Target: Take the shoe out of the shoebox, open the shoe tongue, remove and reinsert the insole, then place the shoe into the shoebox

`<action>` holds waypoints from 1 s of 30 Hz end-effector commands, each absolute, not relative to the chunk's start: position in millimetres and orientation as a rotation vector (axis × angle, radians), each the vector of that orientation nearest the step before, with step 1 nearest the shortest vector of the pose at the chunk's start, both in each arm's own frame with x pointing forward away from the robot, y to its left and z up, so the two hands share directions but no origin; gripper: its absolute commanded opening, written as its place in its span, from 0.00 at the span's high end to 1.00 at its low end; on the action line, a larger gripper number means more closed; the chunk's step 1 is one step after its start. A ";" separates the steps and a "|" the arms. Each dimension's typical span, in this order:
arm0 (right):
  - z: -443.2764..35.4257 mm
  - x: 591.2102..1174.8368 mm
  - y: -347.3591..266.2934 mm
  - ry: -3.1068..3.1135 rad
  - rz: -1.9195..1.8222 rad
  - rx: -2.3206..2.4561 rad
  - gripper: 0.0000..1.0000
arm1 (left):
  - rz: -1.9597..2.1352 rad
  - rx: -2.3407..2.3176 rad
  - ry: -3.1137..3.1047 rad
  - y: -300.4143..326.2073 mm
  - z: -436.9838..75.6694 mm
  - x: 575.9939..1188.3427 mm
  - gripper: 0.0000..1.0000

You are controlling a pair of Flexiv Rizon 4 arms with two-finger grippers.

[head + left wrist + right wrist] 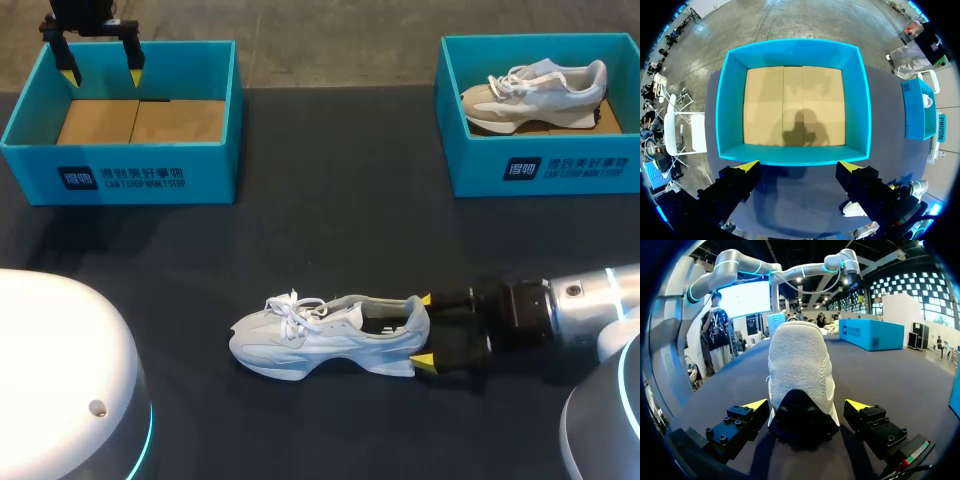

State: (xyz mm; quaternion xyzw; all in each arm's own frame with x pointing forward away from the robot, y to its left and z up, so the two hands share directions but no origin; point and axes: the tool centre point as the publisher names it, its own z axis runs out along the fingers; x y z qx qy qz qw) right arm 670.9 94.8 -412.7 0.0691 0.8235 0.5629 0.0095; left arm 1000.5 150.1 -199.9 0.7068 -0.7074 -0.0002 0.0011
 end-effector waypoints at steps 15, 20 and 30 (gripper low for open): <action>-415.2 671.7 111.0 2.556 1.797 0.162 0.00 | -0.001 2.219 -2.221 150.1 -199.9 1000.4 0.00; -416.7 671.8 115.3 2.548 1.812 0.151 0.00 | -0.001 2.219 -2.221 150.1 -199.9 1000.4 0.00; -420.7 671.8 122.5 2.530 1.845 0.103 0.00 | -0.001 2.219 -2.221 150.1 -199.9 1000.4 0.00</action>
